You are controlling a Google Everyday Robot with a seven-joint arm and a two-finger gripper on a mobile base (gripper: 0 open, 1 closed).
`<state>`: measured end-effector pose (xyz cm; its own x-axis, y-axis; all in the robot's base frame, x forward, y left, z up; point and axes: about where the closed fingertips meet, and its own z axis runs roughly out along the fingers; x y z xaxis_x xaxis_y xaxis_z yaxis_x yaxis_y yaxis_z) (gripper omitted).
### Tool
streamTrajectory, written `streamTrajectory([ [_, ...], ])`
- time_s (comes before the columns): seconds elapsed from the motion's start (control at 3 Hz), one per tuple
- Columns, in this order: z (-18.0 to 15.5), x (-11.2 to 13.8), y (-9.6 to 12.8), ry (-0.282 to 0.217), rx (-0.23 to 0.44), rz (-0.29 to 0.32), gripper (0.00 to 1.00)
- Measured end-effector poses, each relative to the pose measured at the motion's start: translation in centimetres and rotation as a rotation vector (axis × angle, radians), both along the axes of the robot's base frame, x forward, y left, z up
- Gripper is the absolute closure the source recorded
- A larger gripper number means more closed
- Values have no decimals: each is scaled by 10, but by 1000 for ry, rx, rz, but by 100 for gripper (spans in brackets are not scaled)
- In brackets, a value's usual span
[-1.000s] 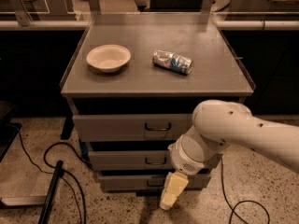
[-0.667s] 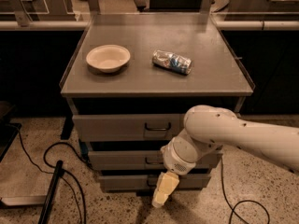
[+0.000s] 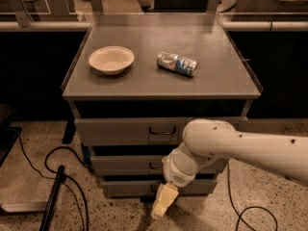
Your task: Open middle drawer
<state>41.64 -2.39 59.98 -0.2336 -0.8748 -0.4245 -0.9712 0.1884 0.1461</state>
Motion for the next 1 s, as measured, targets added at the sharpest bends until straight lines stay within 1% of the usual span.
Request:
streamTrajectory([
  [0.33,-45,9,9,19,-2,-40,0],
  [0.67,-74,22,14,27,1,-73,0],
  [1.0,-77,23,15,29,3,-76,0],
])
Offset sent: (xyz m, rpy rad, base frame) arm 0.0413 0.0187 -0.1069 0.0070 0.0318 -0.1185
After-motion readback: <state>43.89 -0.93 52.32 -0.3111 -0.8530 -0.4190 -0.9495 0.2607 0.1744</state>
